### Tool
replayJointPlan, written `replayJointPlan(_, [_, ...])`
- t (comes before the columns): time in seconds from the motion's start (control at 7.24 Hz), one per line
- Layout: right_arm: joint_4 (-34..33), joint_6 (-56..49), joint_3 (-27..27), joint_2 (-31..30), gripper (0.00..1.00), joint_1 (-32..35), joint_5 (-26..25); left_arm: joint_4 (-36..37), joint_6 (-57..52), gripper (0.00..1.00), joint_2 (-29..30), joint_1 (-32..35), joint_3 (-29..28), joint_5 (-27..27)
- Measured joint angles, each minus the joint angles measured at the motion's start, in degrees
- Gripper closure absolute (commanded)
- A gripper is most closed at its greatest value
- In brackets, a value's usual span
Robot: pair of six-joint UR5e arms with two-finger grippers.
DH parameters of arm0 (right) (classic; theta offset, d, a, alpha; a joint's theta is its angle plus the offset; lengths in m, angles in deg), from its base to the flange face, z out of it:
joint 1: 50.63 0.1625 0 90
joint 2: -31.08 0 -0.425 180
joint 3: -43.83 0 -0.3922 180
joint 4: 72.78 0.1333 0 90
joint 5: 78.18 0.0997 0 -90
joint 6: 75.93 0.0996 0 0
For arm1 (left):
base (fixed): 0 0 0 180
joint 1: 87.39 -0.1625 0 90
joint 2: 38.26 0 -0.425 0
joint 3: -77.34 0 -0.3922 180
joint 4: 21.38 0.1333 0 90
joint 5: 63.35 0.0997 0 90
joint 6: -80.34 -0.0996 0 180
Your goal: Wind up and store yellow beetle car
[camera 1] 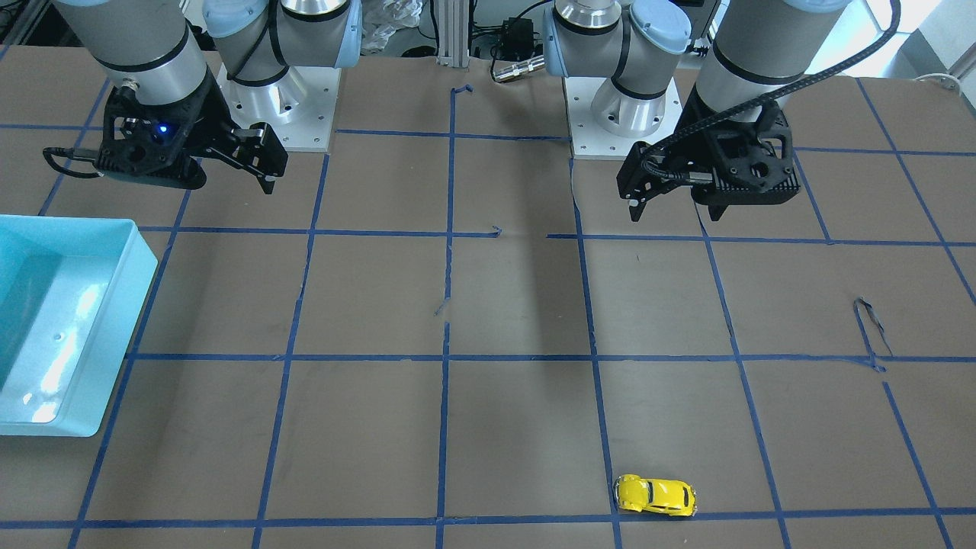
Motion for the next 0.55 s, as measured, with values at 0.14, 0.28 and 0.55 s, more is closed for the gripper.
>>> replayJointPlan(0.14, [1.00,-0.03,0.11,-0.08,0.00,0.11,-0.37,0.00,0.01,0.00,0.00,0.00,0.01,0.00])
replayJointPlan(0.28, [1.38,0.13,0.21,0.02,0.00,0.22,0.21,0.00,0.16,0.00,-0.02,0.00,-0.03,-0.02])
replayJointPlan(0.55, [1.69,0.48,0.40,-0.24,0.00,0.33,1.09,0.31,1.44,0.00,0.10,-0.05,-0.23,-0.04])
